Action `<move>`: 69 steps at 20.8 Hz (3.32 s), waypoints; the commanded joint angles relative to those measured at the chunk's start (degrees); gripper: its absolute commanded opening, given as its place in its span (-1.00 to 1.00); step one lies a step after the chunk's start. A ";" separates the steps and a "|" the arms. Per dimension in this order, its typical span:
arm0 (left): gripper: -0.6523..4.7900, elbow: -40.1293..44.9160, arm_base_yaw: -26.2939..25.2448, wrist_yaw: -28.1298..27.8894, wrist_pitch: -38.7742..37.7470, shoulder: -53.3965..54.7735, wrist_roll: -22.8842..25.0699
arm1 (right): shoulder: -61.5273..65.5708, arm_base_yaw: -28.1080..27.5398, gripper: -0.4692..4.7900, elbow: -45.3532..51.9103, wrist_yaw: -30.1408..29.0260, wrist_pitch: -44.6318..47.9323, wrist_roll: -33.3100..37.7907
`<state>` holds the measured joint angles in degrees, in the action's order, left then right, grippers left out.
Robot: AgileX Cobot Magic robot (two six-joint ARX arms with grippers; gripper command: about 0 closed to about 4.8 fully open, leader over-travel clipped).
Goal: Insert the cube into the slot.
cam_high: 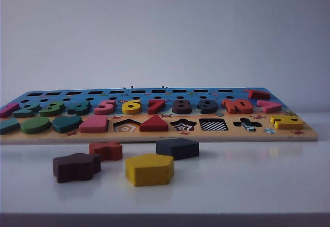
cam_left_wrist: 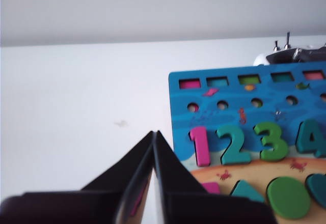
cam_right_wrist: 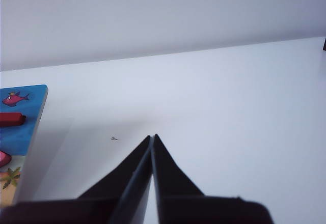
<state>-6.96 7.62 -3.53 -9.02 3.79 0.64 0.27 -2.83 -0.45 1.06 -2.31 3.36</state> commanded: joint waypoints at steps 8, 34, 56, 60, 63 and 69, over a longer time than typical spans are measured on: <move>-0.70 -26.23 10.58 12.85 -20.04 22.32 0.42 | -0.13 0.07 -0.84 0.17 -2.58 0.94 0.90; -0.70 -34.32 27.12 18.53 -32.87 35.87 0.39 | 3.65 0.15 -0.13 -26.05 -21.75 -16.11 6.58; -0.70 -34.32 27.10 18.53 -28.59 36.22 0.37 | 47.28 26.40 -0.13 -63.54 -30.56 -55.45 -12.20; -0.70 -34.32 27.10 18.53 -28.61 36.22 0.31 | 55.04 40.41 -0.10 -63.60 -14.88 -53.75 -9.20; -0.70 -34.32 27.10 18.53 -28.61 36.22 0.31 | 59.89 45.81 -0.02 -63.63 -10.36 -50.69 -1.16; -0.70 -34.32 27.10 18.53 -28.89 36.22 0.28 | 70.69 50.23 0.71 -63.63 -7.91 -48.50 16.50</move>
<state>-41.08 34.70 14.72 -38.09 40.05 0.82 70.67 47.44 -63.72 -7.42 -51.44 17.65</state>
